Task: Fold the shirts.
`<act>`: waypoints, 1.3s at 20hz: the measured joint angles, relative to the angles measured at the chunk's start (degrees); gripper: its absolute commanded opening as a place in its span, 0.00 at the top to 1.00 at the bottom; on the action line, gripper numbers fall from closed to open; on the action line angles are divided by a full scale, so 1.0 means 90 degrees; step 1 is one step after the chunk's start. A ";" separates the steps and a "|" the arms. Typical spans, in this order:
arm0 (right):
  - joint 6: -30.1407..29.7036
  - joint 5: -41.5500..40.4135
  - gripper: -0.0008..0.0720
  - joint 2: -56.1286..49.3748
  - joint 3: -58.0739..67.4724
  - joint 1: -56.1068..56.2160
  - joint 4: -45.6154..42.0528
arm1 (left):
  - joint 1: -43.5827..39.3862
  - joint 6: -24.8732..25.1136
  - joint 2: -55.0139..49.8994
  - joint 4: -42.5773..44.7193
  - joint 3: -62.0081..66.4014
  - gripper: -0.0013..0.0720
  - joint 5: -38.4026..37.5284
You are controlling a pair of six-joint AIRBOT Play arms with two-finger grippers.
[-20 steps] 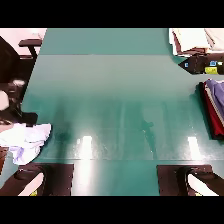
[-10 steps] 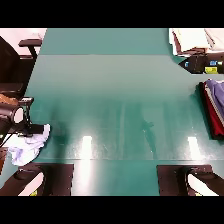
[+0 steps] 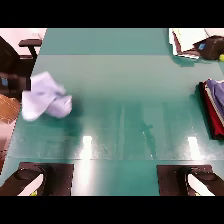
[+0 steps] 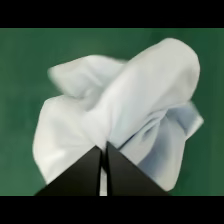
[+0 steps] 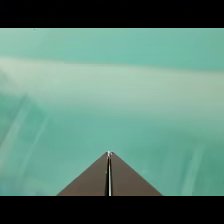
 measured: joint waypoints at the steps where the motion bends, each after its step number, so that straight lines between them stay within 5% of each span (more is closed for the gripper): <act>1: 0.0000 -0.0010 0.97 0.0002 0.0104 -0.0053 0.0000 | -0.0289 0.0053 -0.0063 -0.0090 0.0393 0.95 0.0068; 10: 0.0005 0.1061 0.97 -0.0942 0.2072 -0.0746 -0.0002 | -0.3429 0.0614 -0.2244 -0.0189 0.2424 0.93 0.0338; 12: 0.0005 0.1430 0.97 -0.1183 0.2433 -0.0804 -0.0002 | -0.3912 0.0738 -0.2958 -0.0321 0.2509 0.21 0.0585; 17: 0.0005 0.2042 0.97 -0.1528 0.2817 -0.0869 -0.0007 | -0.4097 0.0879 -0.4031 -0.0600 0.2584 0.20 0.1175; 20: 0.0005 0.2215 0.97 -0.1605 0.2873 -0.0860 -0.0007 | -0.3410 0.0724 -0.4228 -0.0651 0.2533 0.20 0.1270; 21: 0.0005 0.2259 0.97 -0.1620 0.2885 -0.0845 -0.0005 | -0.3092 0.0629 -0.4284 -0.0697 0.2460 0.29 0.1292; 26: 0.0005 0.2373 0.97 -0.1656 0.2905 -0.0821 -0.0002 | -0.1712 0.0444 -0.4881 -0.1693 0.2188 0.29 0.1528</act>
